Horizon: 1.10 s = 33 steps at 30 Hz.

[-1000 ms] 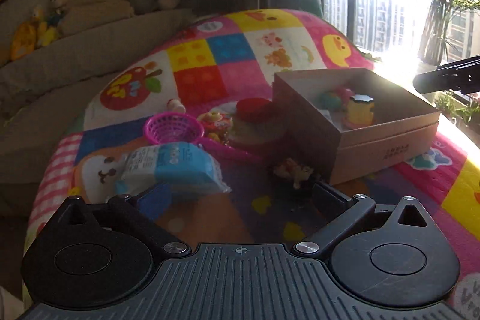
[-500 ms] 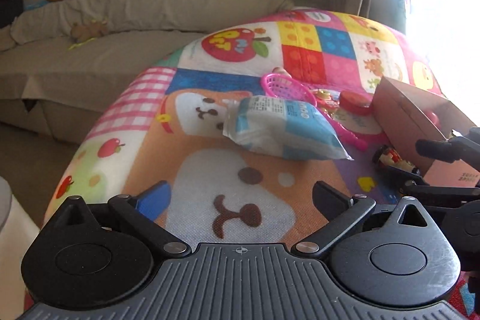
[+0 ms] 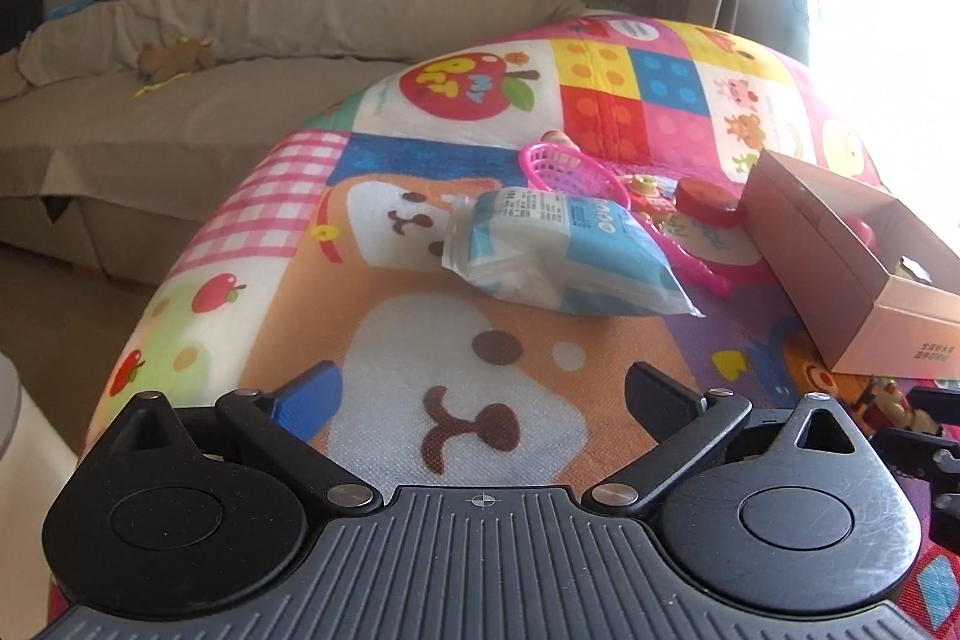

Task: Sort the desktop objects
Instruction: 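Grasp the small red-and-black doll keychain with the right tool, then grasp the pink keychain toy with yellow lens with the left tool and lift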

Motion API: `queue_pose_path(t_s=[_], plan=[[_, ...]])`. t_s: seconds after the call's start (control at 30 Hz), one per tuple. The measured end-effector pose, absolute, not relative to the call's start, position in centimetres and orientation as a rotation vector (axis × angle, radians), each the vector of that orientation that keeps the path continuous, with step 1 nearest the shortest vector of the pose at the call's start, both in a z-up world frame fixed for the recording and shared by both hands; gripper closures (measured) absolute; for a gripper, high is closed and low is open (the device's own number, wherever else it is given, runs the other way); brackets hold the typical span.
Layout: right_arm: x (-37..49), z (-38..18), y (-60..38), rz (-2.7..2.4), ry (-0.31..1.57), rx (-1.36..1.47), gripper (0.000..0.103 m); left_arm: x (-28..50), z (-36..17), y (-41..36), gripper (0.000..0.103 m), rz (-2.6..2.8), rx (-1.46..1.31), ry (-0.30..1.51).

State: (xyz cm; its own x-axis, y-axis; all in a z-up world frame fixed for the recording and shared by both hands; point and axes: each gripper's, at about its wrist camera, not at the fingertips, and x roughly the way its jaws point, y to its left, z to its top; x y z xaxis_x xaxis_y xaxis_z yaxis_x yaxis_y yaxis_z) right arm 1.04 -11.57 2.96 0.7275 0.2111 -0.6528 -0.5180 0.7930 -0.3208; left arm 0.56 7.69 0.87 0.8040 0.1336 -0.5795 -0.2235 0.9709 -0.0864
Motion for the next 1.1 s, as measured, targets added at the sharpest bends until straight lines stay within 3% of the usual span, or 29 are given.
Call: queue_pose_path(t_s=[0.23, 0.57, 0.83, 1.1], plan=[[2.1, 3.3, -18.8, 0.303, 0.693, -0.27, 0.072, 1.8, 2.8, 4.5, 0.0, 0.036, -0.129, 0.578], [2.2, 2.4, -21.6, 0.257, 0.601, -0.085, 0.033, 7.7, 3.2, 0.2, 0.0, 0.046, 0.079, 0.572], [2.1, 2.3, -22.5, 0.241, 0.565, -0.016, 0.022, 9.7, 1.9, 4.3, 0.0, 0.305, 0.286, 0.579], [1.7, 2.4, -22.5, 0.234, 0.55, -0.012, 0.017, 12.9, 4.8, 2.0, 0.0, -0.102, 0.027, 0.554]])
